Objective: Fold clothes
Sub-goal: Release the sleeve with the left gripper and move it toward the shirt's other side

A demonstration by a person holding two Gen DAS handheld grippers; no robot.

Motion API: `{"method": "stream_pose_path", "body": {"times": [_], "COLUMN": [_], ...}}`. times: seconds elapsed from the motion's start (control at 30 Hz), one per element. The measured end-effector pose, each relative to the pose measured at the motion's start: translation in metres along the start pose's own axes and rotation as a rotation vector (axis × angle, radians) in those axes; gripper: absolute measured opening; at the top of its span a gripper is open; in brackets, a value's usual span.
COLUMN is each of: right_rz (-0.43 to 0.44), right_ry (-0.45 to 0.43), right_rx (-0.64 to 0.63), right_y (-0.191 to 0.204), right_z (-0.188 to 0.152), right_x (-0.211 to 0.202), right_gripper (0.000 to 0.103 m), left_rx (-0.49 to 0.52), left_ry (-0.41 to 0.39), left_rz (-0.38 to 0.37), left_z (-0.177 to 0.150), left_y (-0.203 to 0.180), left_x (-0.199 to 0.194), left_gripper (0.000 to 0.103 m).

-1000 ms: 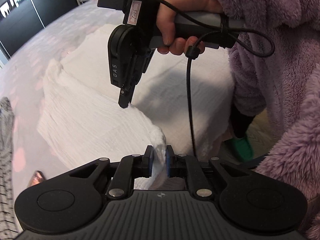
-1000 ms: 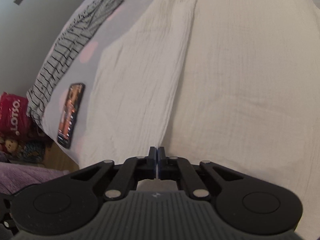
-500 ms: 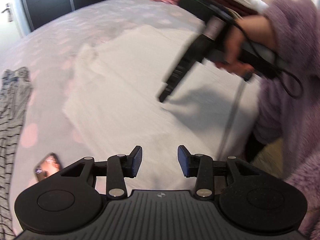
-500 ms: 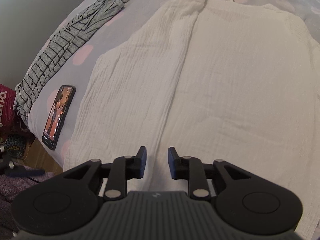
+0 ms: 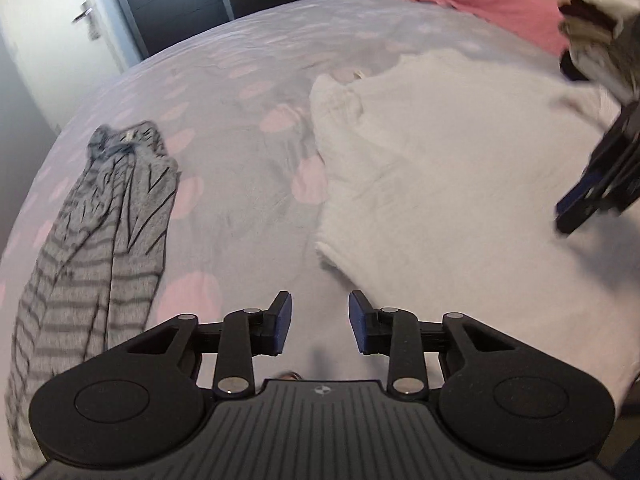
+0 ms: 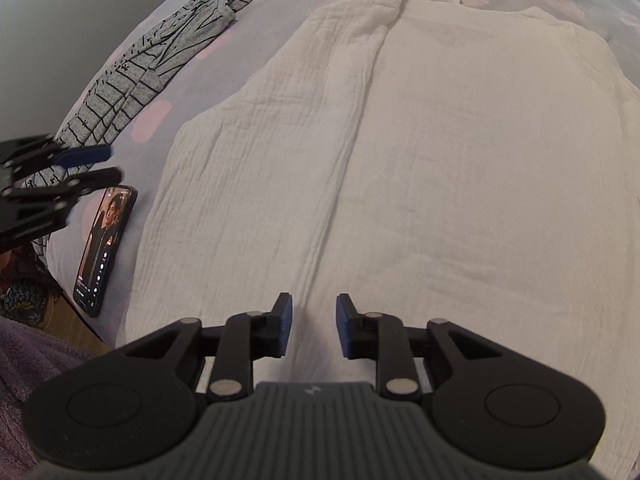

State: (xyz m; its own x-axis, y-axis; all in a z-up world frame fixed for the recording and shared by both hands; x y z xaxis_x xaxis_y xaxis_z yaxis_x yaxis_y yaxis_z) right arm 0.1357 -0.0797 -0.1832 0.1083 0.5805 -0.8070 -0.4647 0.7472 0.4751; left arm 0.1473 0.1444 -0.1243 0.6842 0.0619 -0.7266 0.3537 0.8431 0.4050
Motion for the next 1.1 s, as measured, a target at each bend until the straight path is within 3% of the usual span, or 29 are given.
{"method": "stream_pose_path", "body": {"times": [0.07,0.17,0.27,0.4,0.63,0.9,1.0,1.1], "right_rz": [-0.003,0.008,0.014,0.029,0.047,0.052,0.051,0.051], "right_ry": [0.007,0.019,0.036,0.043,0.055,0.057,0.056,0.057], "right_rx": [-0.002,-0.004,-0.009,0.013,0.025,0.018,0.022,0.024], "right_y": [0.000,0.002,0.001,-0.002,0.001,0.004,0.004,0.004], "right_z": [0.001,0.001,0.001,0.005,0.009,0.008,0.010,0.009], "right_x": [0.003,0.007,0.012,0.017,0.021,0.020,0.020,0.018], "right_gripper": [0.027,0.027,0.028,0.028,0.032,0.034,0.034,0.032], "left_rx": [-0.003,-0.025,0.025,-0.032,-0.107,-0.092,-0.109,-0.159], "left_ry": [0.000,-0.016,-0.056,-0.084,-0.070,-0.014,0.013,0.028], "left_rz": [-0.006,-0.079,-0.125,-0.173,-0.207,-0.190,-0.175,-0.161], "left_z": [-0.002,0.001,0.008,0.021,0.036,0.034,0.032,0.031], "left_y": [0.005,0.000,-0.012,-0.013,-0.009,-0.017,-0.012,0.001], "left_x": [0.015,0.025,0.026,0.024,0.034,0.049,0.054,0.056], "left_gripper": [0.029,0.029,0.029,0.029,0.029,0.029,0.007,0.007]}}
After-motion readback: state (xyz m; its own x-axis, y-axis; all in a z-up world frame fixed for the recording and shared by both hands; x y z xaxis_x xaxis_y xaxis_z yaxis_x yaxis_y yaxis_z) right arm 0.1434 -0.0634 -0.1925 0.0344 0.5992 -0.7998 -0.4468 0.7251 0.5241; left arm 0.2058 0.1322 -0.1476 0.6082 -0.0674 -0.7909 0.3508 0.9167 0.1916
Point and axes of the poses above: each gripper's, at about its wrist camera, not at the fingertips, and x roughly the way its jaws point, y to its left, z to its top, the point moved 9 cm from there along x, roughly the way its jaws point, and after that the axes turned 12 degrees about z, right-handed, at the moved point
